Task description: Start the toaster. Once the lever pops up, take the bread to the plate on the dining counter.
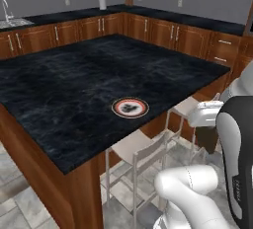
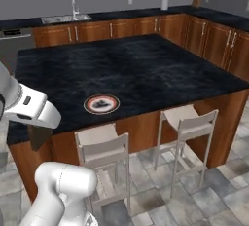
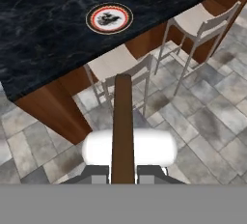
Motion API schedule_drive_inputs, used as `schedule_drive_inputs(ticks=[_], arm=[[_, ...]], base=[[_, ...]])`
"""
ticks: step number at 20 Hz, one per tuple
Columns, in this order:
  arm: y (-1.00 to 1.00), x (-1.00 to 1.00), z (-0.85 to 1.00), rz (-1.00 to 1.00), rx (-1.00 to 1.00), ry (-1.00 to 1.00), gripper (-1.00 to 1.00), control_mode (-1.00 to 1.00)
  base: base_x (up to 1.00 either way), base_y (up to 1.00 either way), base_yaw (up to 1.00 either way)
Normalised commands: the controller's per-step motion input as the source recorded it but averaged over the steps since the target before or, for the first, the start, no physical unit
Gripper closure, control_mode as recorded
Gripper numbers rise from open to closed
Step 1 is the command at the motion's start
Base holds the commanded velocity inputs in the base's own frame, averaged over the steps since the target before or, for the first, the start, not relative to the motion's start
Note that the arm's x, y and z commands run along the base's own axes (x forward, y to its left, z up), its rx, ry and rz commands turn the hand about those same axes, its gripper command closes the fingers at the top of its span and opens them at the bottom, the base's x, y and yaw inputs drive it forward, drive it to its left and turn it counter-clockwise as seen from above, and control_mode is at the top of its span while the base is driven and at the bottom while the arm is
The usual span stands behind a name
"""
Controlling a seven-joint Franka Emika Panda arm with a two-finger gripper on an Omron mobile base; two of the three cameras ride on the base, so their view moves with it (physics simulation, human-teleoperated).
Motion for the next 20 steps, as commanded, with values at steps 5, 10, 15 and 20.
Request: schedule_drive_inputs(ticks=[5,10,15,20], arm=[[0.0,0.0,0.0,0.0,0.0,0.0,1.0,1.0],[0.0,0.0,0.0,0.0,0.0,0.0,1.0,1.0],[0.0,0.0,0.0,0.0,0.0,0.0,1.0,1.0],[0.0,0.0,0.0,0.0,0.0,0.0,1.0,1.0]], base=[[0.48,-0.36,0.54],[0.39,-0.43,0.5],[0.31,-0.43,0.42],[0.3,-0.46,0.31]])
